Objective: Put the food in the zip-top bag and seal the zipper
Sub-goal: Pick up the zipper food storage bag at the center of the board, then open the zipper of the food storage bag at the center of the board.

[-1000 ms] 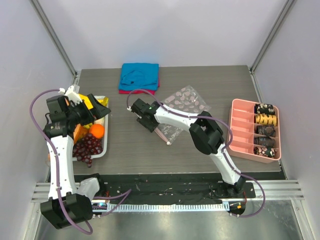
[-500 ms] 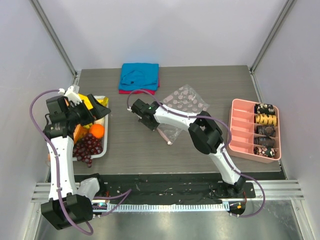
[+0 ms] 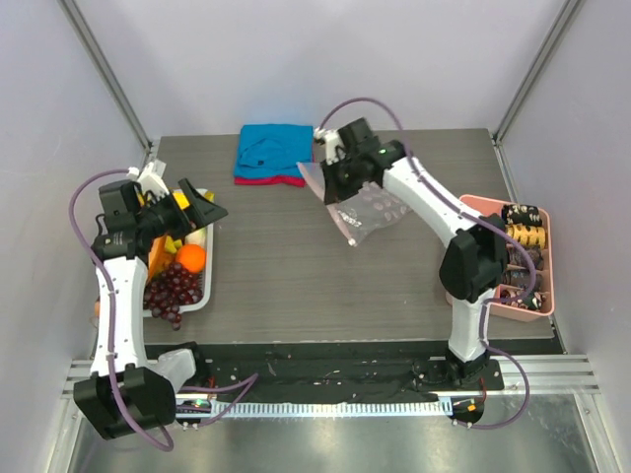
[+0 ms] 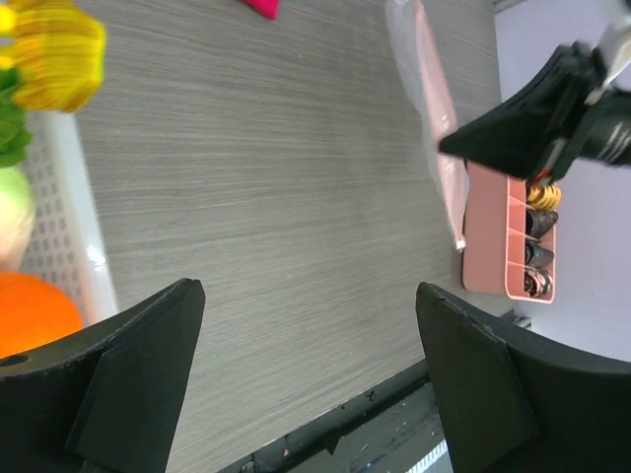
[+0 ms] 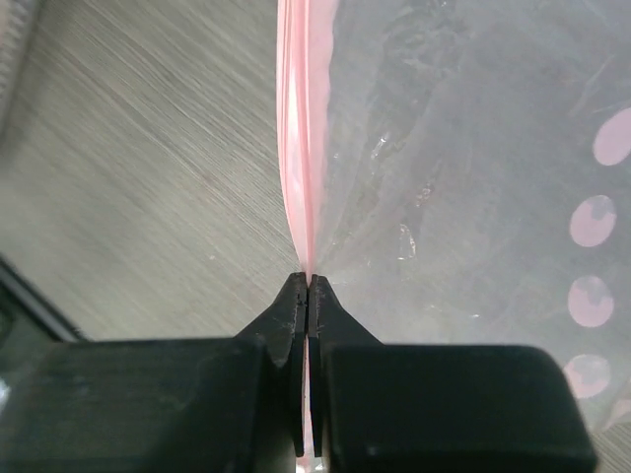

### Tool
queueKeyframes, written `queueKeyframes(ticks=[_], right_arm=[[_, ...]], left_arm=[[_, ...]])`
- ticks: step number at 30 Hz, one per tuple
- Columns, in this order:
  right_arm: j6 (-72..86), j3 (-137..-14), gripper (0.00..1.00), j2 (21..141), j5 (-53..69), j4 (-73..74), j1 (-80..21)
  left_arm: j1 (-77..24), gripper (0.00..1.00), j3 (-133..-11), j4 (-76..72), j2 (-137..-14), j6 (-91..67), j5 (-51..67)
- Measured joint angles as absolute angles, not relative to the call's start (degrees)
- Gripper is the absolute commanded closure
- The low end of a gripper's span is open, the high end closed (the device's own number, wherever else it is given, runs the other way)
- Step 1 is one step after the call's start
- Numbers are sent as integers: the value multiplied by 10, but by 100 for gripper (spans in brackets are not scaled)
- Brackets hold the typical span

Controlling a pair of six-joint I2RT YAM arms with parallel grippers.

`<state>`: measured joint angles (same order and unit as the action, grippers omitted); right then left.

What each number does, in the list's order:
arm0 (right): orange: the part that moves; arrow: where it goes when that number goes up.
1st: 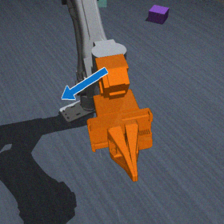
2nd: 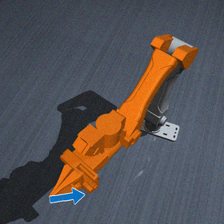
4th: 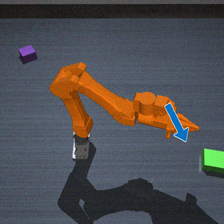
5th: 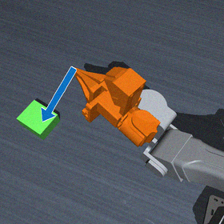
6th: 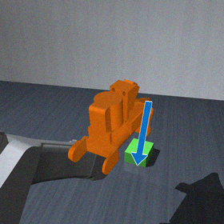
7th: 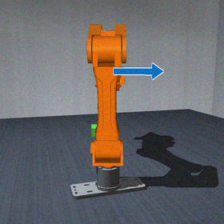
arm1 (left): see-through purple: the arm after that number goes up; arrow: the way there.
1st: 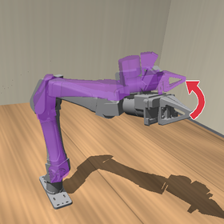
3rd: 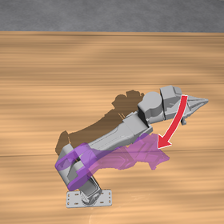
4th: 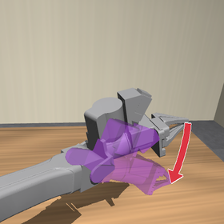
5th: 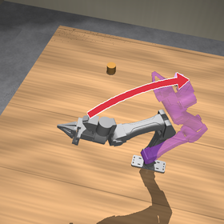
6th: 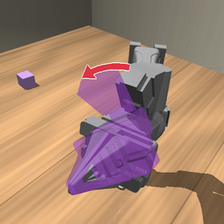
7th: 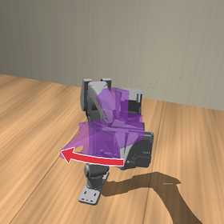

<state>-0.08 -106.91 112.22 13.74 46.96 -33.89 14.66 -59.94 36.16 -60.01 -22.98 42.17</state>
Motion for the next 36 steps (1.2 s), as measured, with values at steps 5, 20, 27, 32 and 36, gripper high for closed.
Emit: queueKeyframes(ticks=[5,20,27,32,36], right_arm=[[8,-1060,99,1097,262,468,-267],[169,-900,99,966,413,282,-305],[216,-857,99,962,424,245,-313],[236,-857,99,962,434,226,-314],[246,-856,99,961,439,215,-314]], left_arm=[[67,12,-620,323,-639,-256,422],[-129,29,-627,81,-738,-438,410],[-173,45,-602,23,-739,-466,389],[-176,48,-587,24,-744,-472,384],[-176,56,-586,24,-751,-476,385]])
